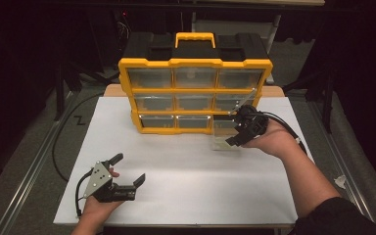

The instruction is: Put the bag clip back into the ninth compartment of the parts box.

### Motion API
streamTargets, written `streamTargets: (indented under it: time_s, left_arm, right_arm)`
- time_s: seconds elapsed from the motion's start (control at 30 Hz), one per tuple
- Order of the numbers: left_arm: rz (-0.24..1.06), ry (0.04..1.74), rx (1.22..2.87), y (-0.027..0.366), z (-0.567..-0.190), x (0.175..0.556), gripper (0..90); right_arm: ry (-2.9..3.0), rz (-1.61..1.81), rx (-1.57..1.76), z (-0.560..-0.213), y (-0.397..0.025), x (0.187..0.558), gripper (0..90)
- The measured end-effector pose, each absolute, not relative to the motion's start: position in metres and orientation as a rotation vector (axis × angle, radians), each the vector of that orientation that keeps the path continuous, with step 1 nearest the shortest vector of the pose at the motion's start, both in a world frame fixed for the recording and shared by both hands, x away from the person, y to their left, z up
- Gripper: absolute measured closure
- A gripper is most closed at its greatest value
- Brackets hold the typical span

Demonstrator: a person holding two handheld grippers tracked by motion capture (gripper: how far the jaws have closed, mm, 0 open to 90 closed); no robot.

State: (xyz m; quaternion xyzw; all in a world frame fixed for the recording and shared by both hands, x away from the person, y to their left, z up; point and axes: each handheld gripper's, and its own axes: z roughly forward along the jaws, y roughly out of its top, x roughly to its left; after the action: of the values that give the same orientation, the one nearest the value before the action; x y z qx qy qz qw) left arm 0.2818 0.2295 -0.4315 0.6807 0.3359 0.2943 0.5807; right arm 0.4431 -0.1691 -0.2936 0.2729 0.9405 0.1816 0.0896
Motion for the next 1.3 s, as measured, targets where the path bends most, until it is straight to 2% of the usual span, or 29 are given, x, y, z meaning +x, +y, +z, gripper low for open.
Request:
streamTargets:
  time_s: [0.33,0.77,1.3]
  left_arm:
    - [0.69,0.788,1.592,0.229,-0.432,0.282,0.4]
    - [0.691,0.784,1.598,0.229,-0.432,0.282,0.4]
    - [0.683,0.793,1.588,0.229,-0.432,0.283,0.4]
  right_arm:
    - [2.788,0.58,0.857,-0.295,-0.185,0.424,27.6]
    - [2.789,0.534,0.905,-0.308,-0.196,0.404,0.9]
    - [2.758,0.538,0.935,-0.333,-0.204,0.386,0.9]
